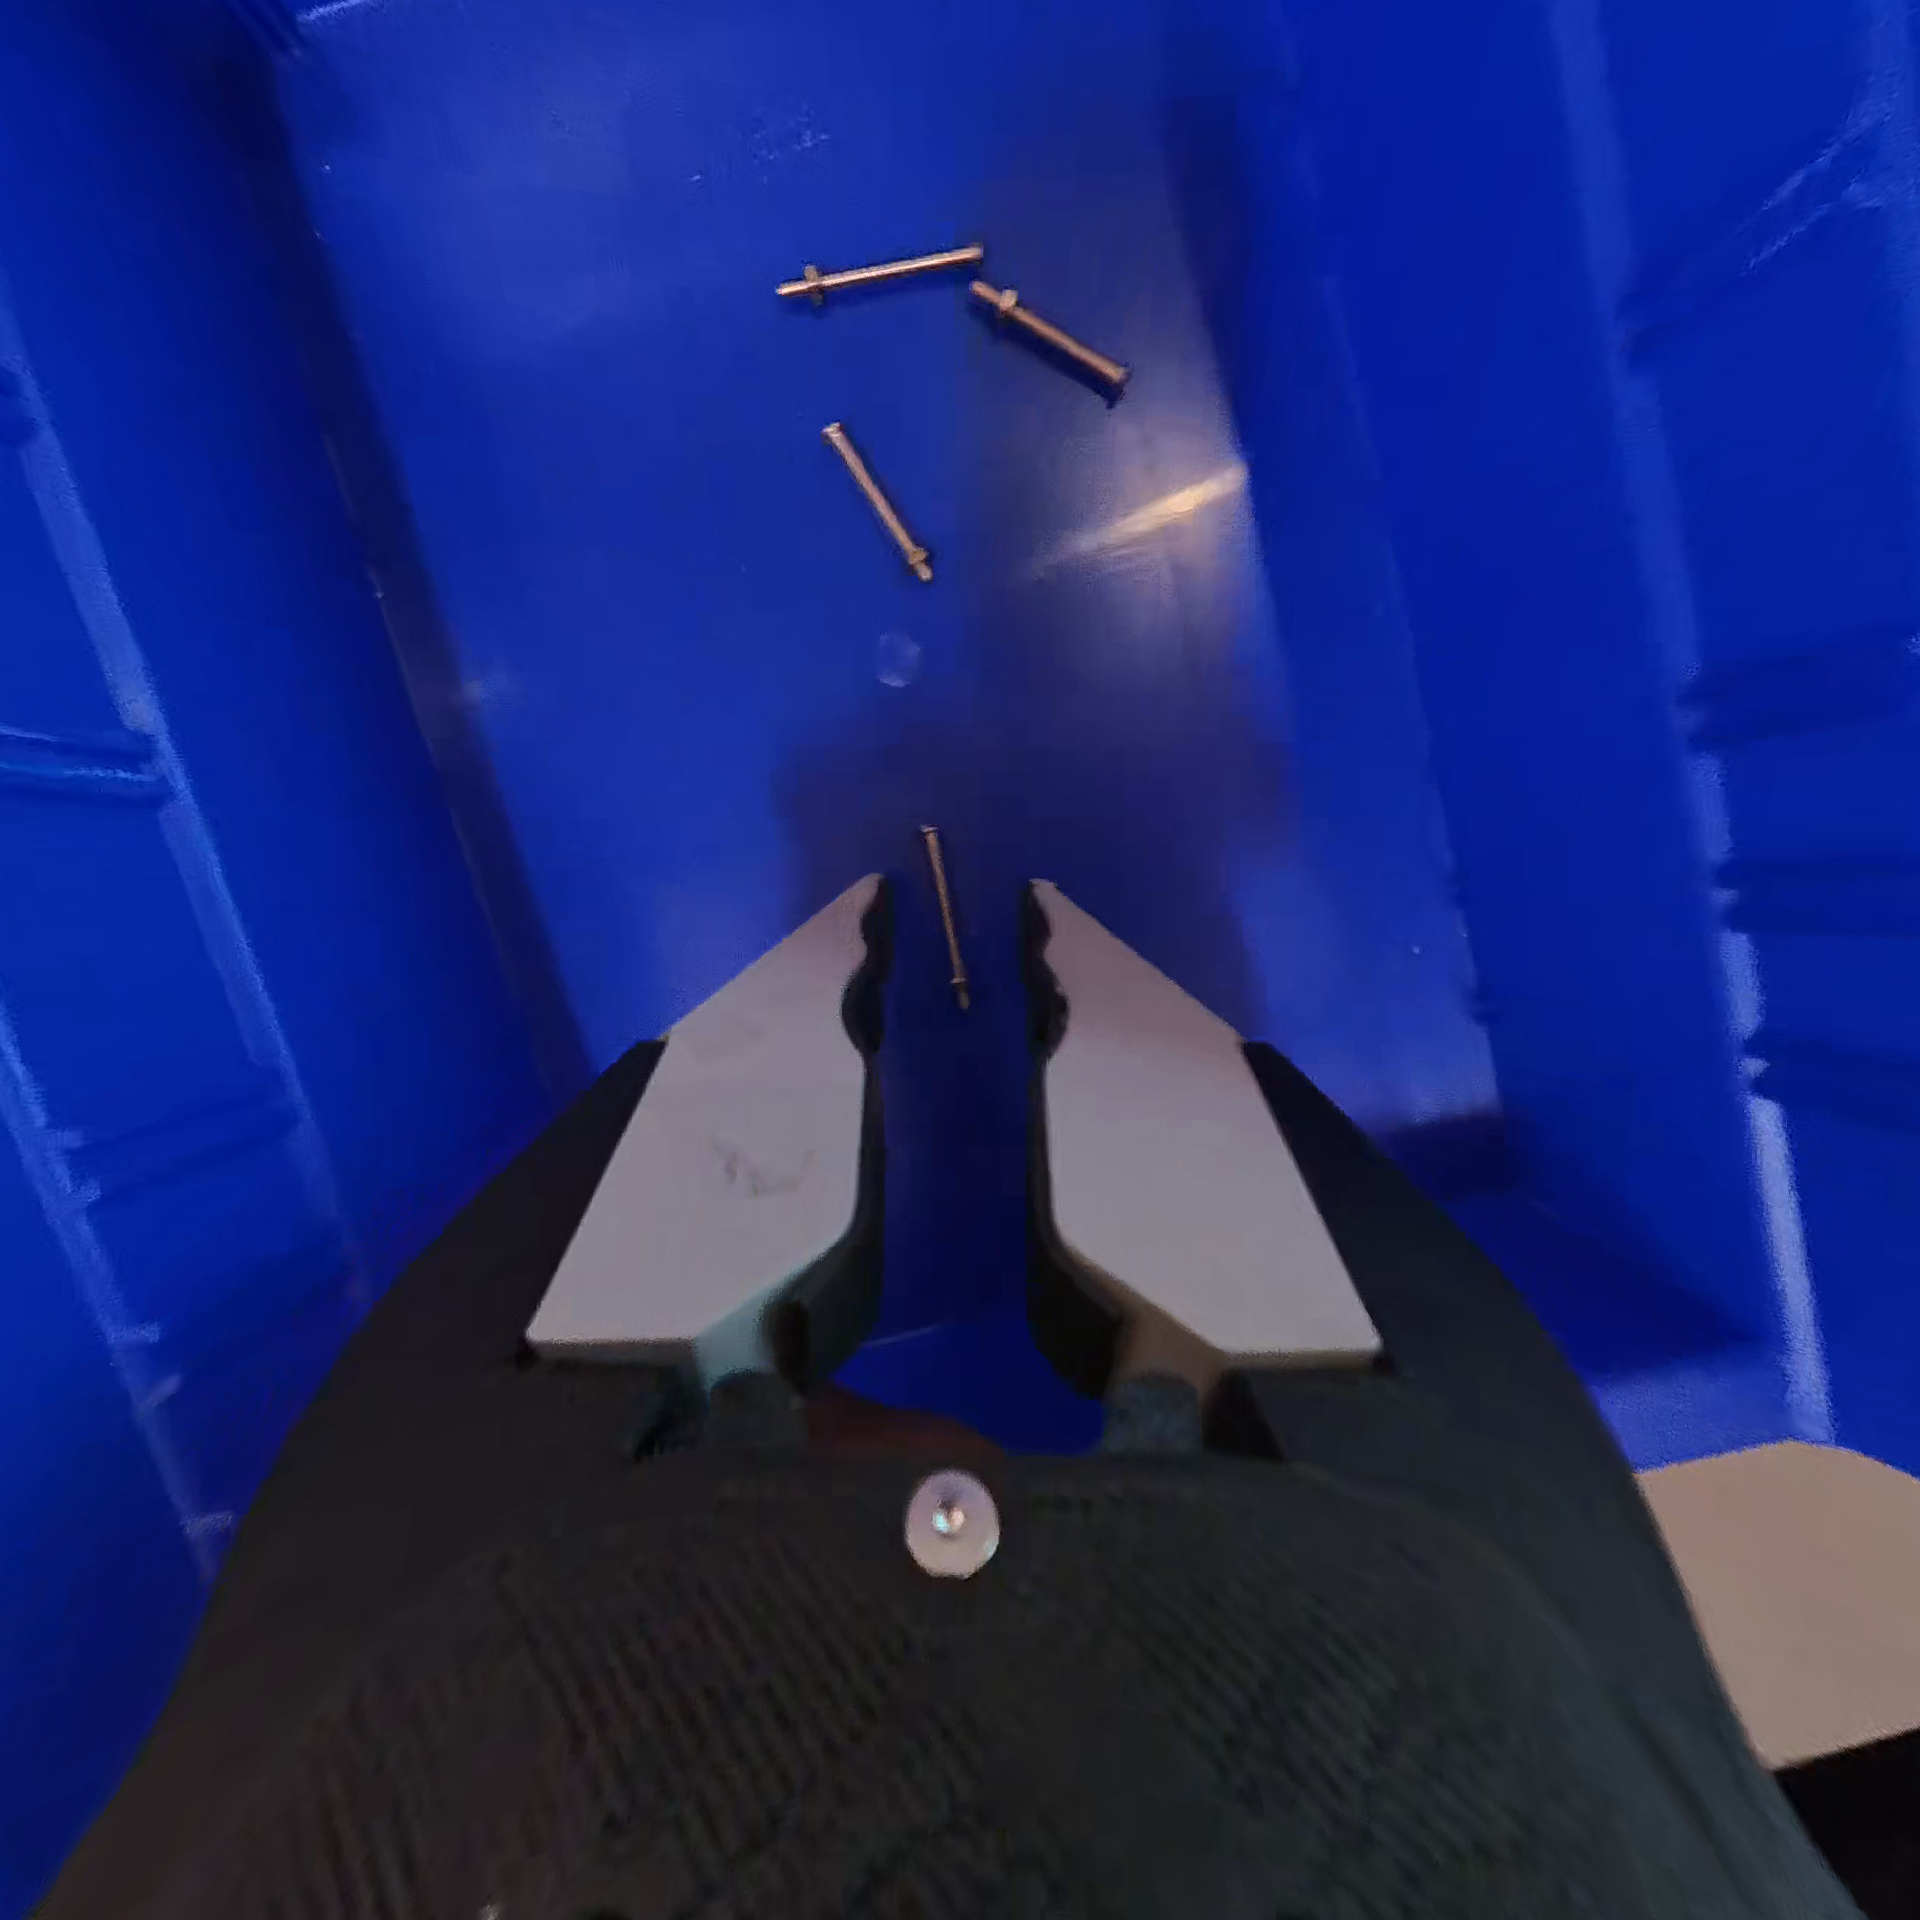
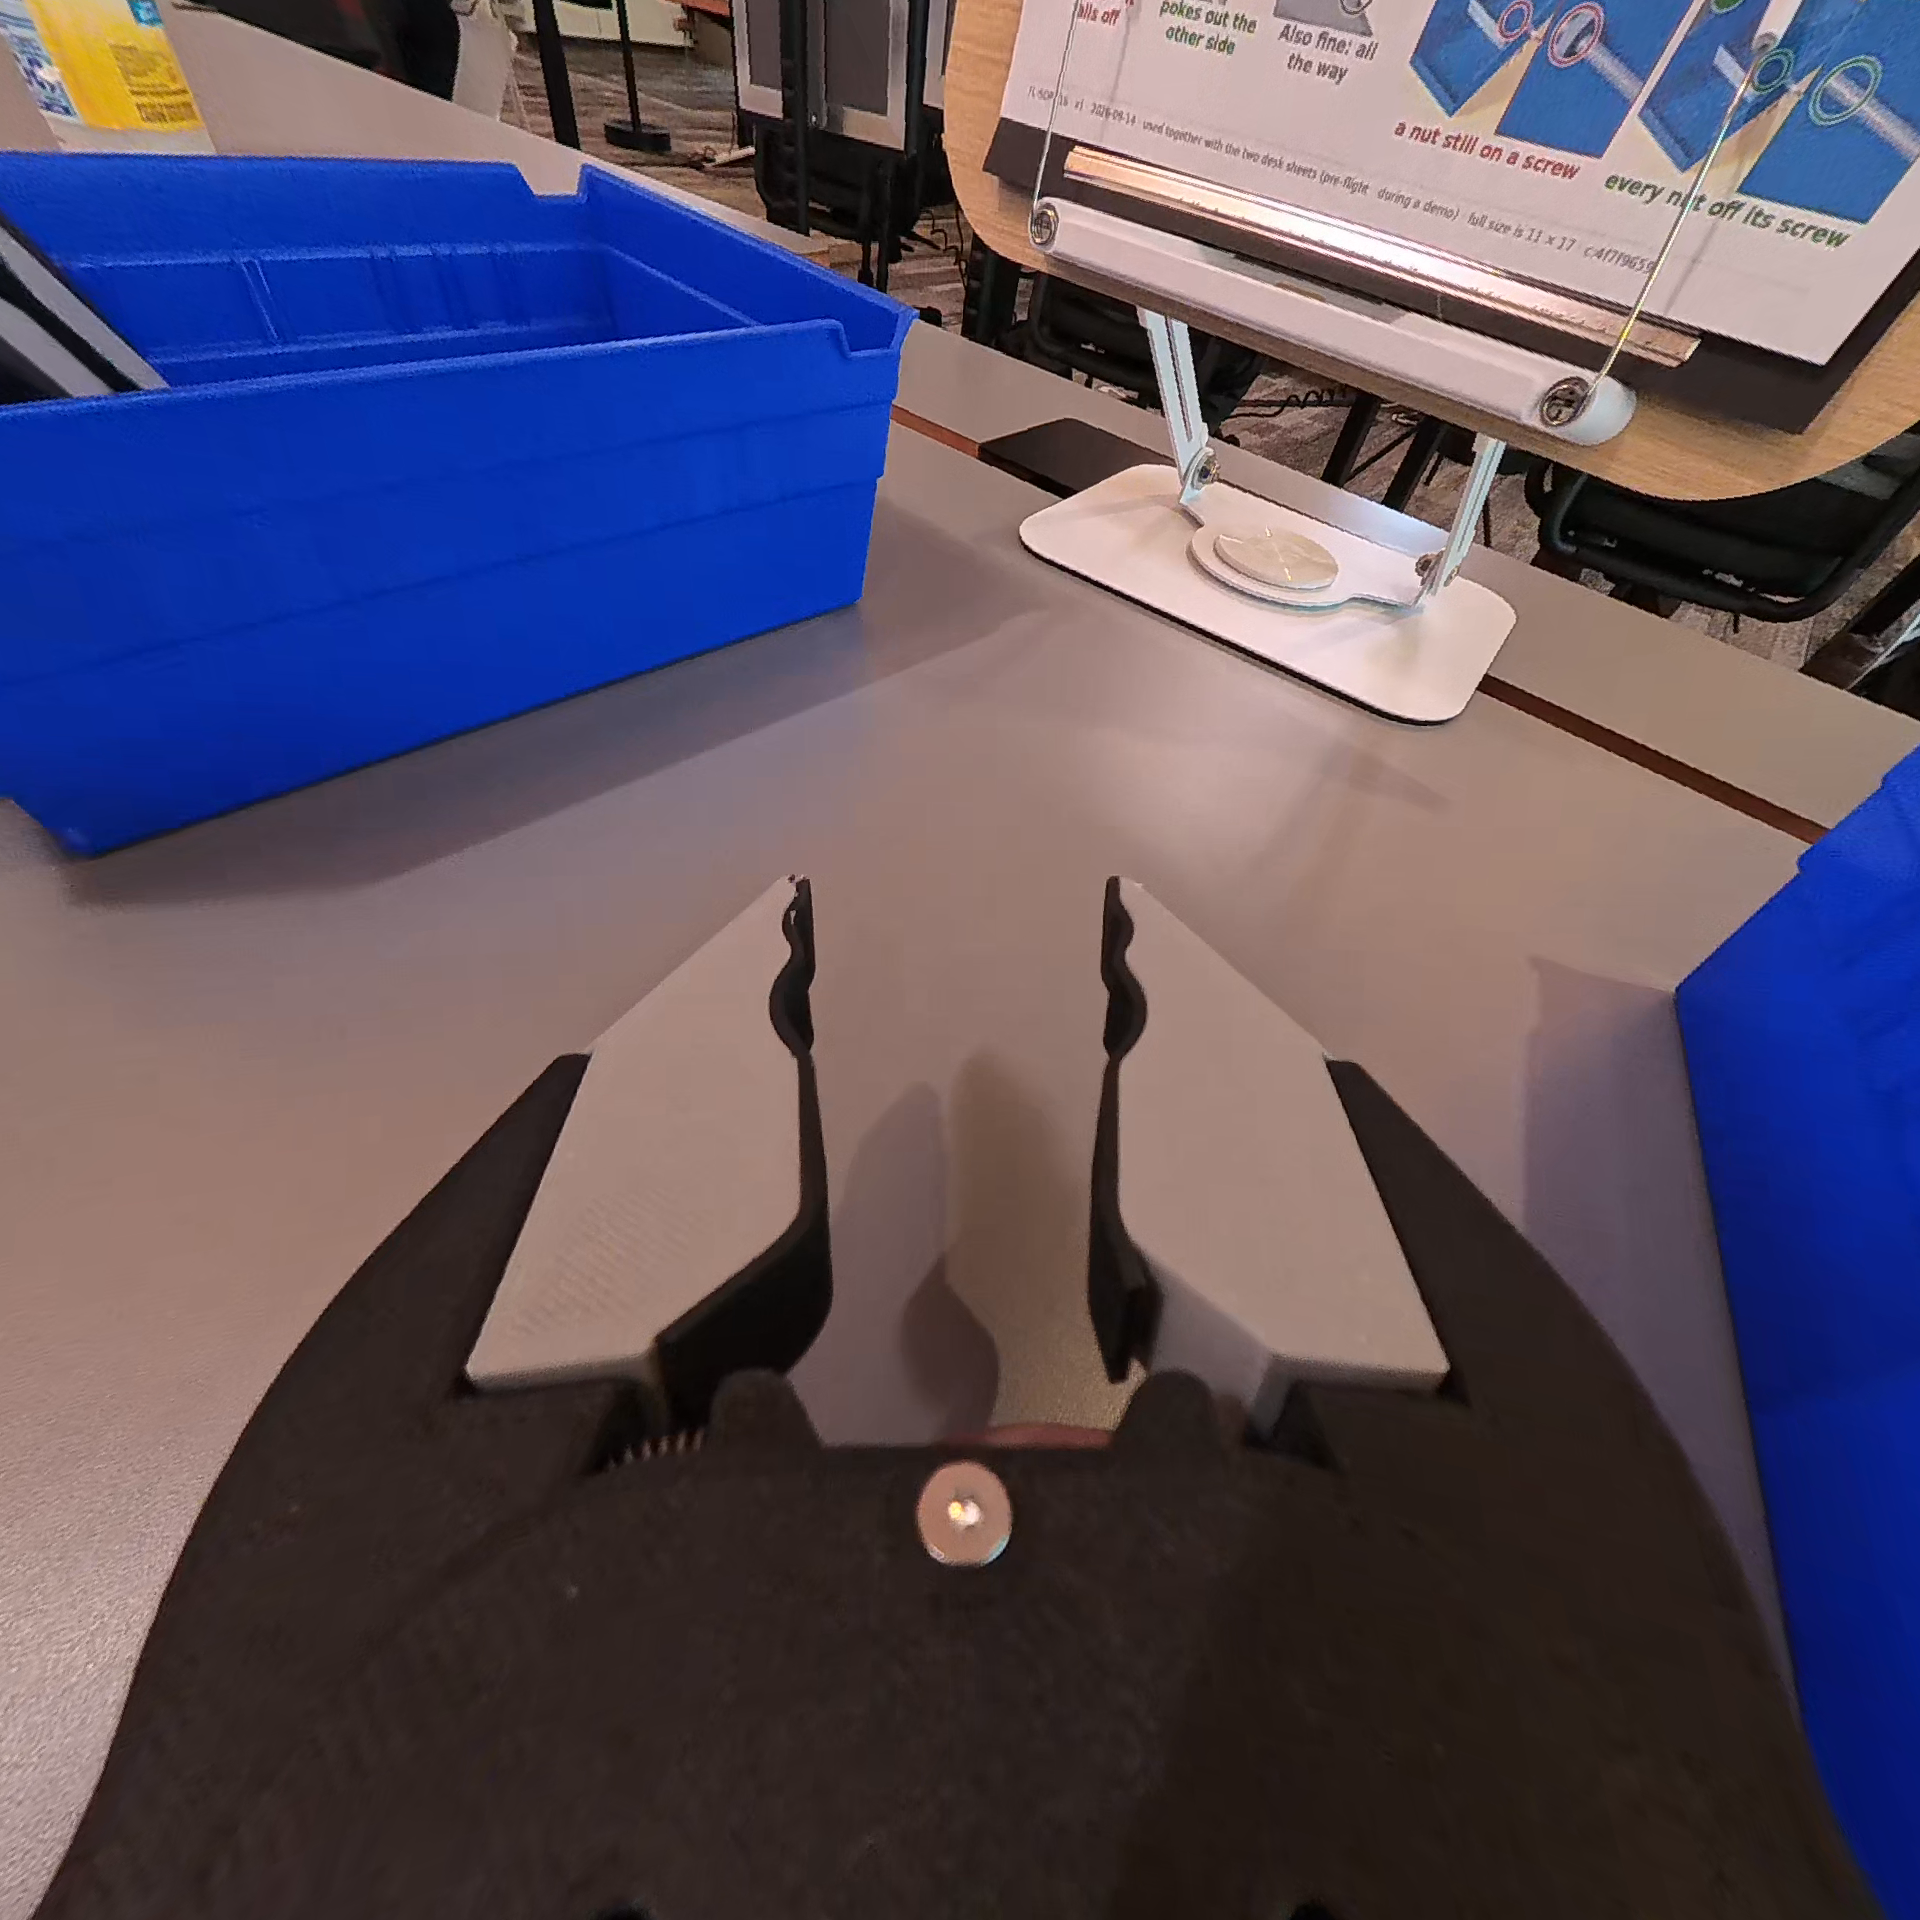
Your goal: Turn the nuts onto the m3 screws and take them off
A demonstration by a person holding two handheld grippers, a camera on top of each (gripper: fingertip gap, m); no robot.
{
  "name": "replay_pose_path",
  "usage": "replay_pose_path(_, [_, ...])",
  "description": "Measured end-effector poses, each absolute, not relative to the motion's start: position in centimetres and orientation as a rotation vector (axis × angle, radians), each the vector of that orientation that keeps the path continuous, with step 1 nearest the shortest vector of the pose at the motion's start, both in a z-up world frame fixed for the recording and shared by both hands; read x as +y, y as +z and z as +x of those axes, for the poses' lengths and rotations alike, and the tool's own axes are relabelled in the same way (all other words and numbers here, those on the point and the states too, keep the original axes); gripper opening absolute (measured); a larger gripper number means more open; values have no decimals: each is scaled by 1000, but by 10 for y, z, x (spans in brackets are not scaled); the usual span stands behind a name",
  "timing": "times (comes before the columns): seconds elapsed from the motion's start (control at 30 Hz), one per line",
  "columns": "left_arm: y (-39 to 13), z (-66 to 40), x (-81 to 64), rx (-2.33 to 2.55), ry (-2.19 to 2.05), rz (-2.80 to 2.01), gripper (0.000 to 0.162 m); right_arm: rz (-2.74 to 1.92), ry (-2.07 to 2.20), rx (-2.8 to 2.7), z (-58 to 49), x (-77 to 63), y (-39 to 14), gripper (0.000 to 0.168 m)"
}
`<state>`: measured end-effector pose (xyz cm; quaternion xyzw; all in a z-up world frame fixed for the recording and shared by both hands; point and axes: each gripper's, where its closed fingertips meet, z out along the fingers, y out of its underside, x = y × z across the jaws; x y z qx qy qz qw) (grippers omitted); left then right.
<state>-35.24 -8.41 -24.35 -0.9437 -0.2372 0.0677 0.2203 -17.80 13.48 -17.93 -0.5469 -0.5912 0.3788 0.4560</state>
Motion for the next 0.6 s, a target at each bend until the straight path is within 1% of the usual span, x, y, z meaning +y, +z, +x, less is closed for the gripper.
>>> replay_pose_path(0.07, [-244, -360, -90, -654, 262, -2624, 4, -1348, 934, -1459, -178, 134, -179, 53])
replay_pose_path(0.1, [-244, -361, -92, -639, 289, -2629, 2, -1347, 934, -1460, -178, 134, -179, 53])
replay_pose_path(0.6, [-237, -367, -97, -540, 403, -2687, 1, -1340, 941, -1468, -178, 132, -179, 52])
